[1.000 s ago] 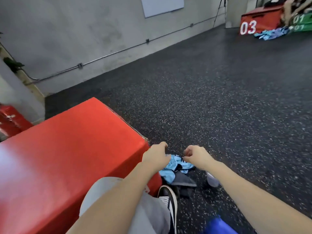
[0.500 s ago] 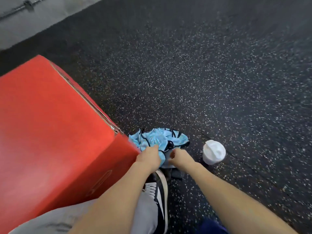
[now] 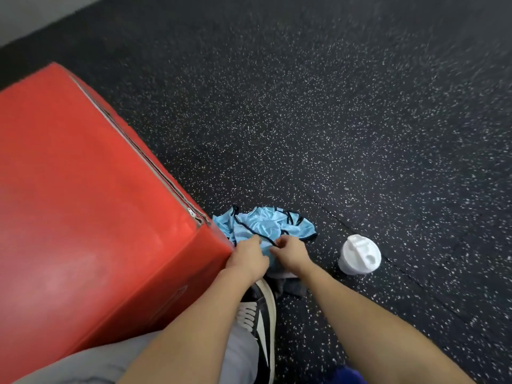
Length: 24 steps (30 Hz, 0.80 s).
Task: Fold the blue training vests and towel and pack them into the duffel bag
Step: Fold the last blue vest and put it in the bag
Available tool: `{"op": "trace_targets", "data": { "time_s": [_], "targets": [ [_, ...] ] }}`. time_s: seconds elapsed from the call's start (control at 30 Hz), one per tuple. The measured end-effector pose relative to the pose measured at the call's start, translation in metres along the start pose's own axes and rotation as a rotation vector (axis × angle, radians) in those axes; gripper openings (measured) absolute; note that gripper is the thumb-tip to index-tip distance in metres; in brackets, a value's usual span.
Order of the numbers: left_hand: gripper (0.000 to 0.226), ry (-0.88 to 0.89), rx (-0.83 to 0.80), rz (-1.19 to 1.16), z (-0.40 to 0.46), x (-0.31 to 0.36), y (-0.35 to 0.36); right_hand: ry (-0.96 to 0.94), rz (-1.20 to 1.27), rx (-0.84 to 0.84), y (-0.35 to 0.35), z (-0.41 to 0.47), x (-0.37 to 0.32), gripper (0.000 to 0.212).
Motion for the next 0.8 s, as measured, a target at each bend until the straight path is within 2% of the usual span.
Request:
{"op": "trace_targets", "data": {
  "time_s": [0.1,0.3,0.5,0.67,0.8],
  "targets": [
    [0.046,0.027,0.065,-0.089,-0.021,0.012,-0.028,-0.108,0.062,0.02,-0.044,-0.02,-0.039,0.018],
    [0.053,0.221,0.316,-0.239,-0.086,0.062,-0.14,-0.462,-0.097,0.152,-0.154,-0.097,-0.169,0.006],
    [0.047,0.463,0.537,-0.351,-0.188,0.084,-0.277,-0.727,-0.173,0.219,-0.226,-0.212,-0.312,0.014],
    [0.061,0.679,0.556,-0.426,-0.29,0.107,-0.378,-0.884,-0.171,0.28,-0.277,-0.308,-0.419,0.014],
    [0.059,0.777,0.574,-0.548,-0.357,0.113,-0.448,-1.04,-0.081,0.323,-0.309,-0.376,-0.494,0.013]
  ]
}}
Point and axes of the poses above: each hand's wrist, its own z-axis towards the middle knuckle, its own y-axis out of the palm, x = y × z, the point moved 8 cm from there along z, towards the middle knuckle, and after that the axes turned 1 degree about -z, right-handed, at the moved point
